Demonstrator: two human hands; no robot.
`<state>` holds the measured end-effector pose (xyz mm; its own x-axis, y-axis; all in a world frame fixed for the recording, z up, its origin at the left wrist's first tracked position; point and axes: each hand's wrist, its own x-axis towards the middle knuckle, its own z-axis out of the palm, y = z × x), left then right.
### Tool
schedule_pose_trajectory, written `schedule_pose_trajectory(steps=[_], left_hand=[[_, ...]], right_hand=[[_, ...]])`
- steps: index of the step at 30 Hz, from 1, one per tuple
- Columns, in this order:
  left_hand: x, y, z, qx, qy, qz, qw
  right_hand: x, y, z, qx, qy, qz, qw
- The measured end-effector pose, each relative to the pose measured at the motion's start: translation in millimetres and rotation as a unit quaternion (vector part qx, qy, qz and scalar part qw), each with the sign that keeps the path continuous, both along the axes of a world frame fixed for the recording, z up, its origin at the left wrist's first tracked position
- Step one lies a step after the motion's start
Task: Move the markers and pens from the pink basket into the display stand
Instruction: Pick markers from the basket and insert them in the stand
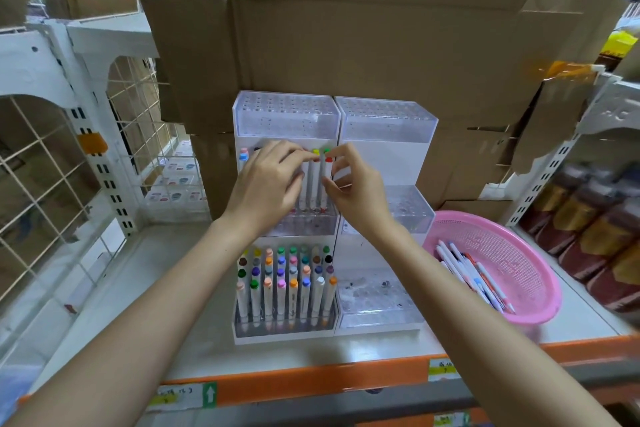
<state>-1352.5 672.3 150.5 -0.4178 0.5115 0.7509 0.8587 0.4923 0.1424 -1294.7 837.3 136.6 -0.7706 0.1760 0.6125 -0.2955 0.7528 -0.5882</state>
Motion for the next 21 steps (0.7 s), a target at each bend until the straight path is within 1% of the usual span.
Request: schedule_pose_trajectory(steps=[6, 10, 13, 18, 21], left_hand=[[2, -1, 1, -0.008, -0.005, 0.000, 1.000], [5, 0, 2, -0.009, -0.002, 0.022, 1.000], [13, 7, 3, -0.006, 0.002, 0.045, 0.999], [37, 38, -3, -0.031, 0.032, 0.020, 0.999], [53, 64, -13, -0.036, 0.032, -0.002, 0.999]], right_hand=[[-1, 1, 7, -0.003, 0.005, -0.009, 1.000], [4, 4, 9, -0.010, -0.021, 0.014, 1.000], [10, 4, 11, -0.020, -0.019, 0.031, 0.999], [28, 23, 8, 0.013, -0.020, 0.017, 1.000], [49, 50, 3, 0.056, -0.022, -0.016, 0.998]])
